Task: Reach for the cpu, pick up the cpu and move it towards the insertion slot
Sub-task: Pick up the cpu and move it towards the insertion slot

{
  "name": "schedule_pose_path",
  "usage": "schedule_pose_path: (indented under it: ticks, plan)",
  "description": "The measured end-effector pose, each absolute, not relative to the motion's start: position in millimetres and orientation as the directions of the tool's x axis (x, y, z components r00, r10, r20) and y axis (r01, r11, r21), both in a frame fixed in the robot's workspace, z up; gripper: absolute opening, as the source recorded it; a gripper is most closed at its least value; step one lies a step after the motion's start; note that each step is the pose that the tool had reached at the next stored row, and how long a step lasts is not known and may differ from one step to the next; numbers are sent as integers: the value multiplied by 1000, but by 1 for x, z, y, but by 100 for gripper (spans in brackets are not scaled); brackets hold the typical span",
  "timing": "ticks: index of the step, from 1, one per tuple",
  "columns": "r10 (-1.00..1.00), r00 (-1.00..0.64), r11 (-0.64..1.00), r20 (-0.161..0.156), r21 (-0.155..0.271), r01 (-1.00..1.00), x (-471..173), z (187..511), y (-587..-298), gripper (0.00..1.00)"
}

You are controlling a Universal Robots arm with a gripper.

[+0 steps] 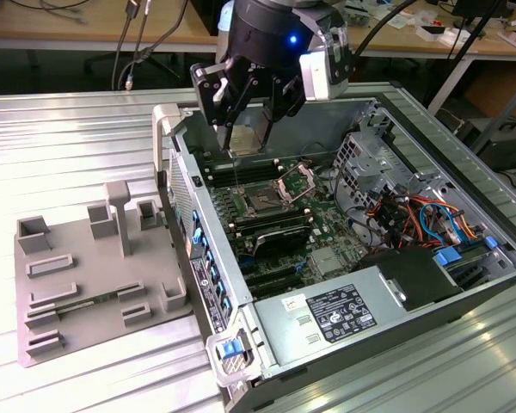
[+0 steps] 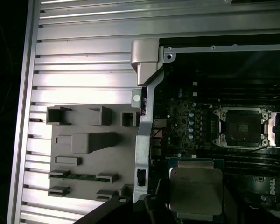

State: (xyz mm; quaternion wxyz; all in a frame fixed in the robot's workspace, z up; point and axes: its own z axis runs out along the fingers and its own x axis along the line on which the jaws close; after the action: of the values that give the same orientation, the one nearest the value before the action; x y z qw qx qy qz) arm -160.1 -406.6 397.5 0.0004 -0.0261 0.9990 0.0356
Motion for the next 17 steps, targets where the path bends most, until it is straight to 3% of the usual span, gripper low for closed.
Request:
schedule_pose_path:
  ticks: [17]
  plan:
    - [-52,-999,996,-3,71,-52,-145,396,-407,54]
